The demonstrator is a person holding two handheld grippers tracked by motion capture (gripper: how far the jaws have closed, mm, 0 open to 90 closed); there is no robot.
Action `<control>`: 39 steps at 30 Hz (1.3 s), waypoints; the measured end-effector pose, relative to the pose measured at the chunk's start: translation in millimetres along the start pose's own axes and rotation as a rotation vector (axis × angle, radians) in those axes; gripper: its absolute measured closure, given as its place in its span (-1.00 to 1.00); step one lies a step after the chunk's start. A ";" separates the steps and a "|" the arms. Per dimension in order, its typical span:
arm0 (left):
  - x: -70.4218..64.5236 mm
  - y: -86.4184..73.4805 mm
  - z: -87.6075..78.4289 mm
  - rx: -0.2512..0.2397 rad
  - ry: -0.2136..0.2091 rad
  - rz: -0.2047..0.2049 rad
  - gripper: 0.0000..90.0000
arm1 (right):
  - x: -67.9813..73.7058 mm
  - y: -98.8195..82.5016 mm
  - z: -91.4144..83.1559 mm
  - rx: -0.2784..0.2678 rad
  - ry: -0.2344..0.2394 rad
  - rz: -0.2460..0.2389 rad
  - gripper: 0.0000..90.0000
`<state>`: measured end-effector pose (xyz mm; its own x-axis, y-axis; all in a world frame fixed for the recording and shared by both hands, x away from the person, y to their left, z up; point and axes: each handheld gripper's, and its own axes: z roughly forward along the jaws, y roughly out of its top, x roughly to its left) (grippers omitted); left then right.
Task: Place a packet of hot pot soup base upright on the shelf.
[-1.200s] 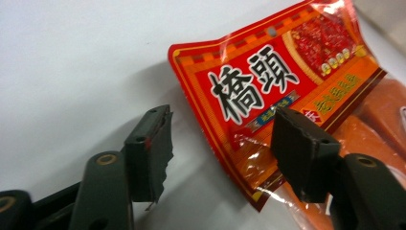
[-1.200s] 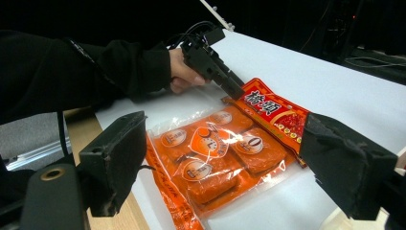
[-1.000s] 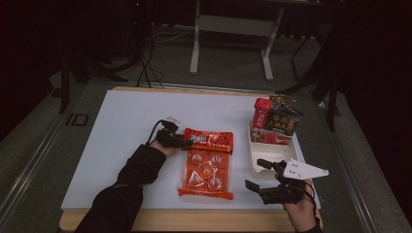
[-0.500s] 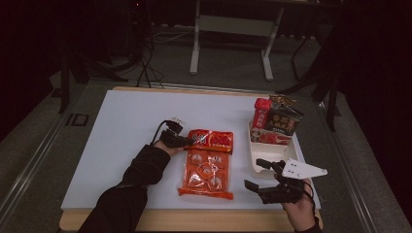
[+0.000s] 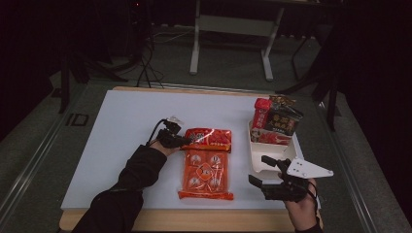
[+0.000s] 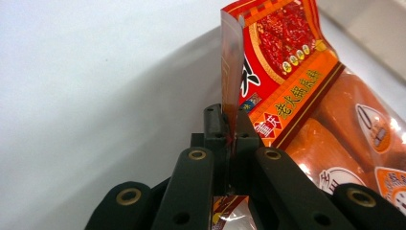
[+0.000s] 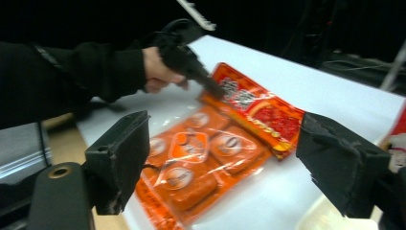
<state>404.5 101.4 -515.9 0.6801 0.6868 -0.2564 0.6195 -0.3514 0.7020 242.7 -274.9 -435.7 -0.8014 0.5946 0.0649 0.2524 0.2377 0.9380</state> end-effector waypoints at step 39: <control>-54.6 15.7 -74.3 -0.261 -0.140 0.182 1.00 | -13.1 29.0 10.3 -0.004 -0.058 -0.015 -0.64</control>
<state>347.9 105.6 -441.6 0.8285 0.5279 -0.1869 0.3739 -0.2729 0.8864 266.1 -267.9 -412.9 -0.7719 0.6350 0.0313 0.2384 0.2435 0.9401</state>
